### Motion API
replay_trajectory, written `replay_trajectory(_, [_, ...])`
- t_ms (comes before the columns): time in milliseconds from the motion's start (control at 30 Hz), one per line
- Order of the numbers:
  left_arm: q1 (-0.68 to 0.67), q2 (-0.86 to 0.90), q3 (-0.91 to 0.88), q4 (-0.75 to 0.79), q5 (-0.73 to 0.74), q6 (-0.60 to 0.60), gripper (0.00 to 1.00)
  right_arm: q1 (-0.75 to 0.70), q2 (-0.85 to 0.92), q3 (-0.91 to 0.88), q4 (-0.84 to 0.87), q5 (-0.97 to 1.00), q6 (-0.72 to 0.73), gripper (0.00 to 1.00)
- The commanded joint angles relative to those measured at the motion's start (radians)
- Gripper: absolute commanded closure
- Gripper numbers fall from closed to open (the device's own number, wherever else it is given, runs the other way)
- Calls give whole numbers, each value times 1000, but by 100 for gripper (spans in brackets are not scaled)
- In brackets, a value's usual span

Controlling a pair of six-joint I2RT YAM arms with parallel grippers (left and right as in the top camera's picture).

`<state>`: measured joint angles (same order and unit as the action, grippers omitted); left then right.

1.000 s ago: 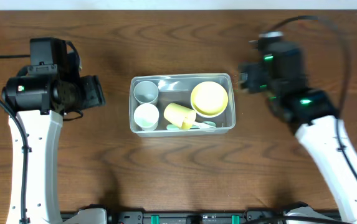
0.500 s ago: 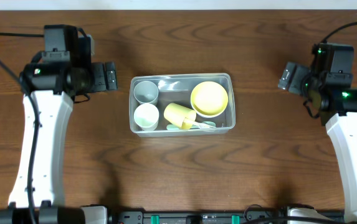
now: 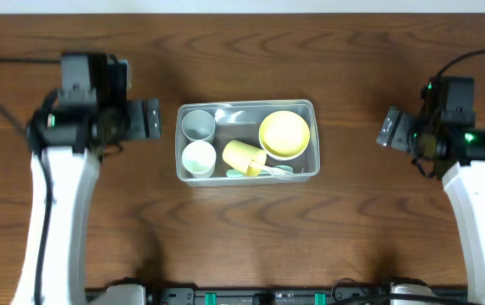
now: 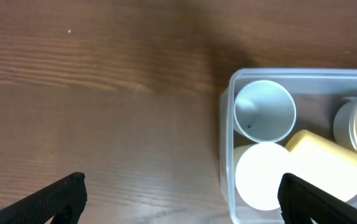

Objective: Pack container

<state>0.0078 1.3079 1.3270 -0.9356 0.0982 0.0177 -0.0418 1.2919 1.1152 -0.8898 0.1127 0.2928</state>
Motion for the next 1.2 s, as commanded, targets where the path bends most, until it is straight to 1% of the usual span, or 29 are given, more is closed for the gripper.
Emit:
replay_trajectory(0, [-3,-179,-166,60,0,-2,2,46,-127,-95,18,60,52,1])
replay_trajectory(67, [-3,-311,-291,116,0,-20,2,87,-215,-174,28,107,86,1])
replay_trajectory(200, [-3,-539,-482,184,0,-67,2,184,-378,-327,57,178,171,1])
replay_trajectory(300, [-3,-686,-584,212,-1,-68,2,246,-487,-447,111,221,208,1])
replay_trajectory(400, [-3,-758,-627,220,-1,-68,2,260,-549,-524,149,223,209,1])
replay_trajectory(600, [-3,-765,-631,218,-1,-68,2,260,-565,-572,145,203,208,1])
replay_trajectory(1167, [-3,-761,-631,218,-1,-68,2,260,-565,-572,145,186,208,1])
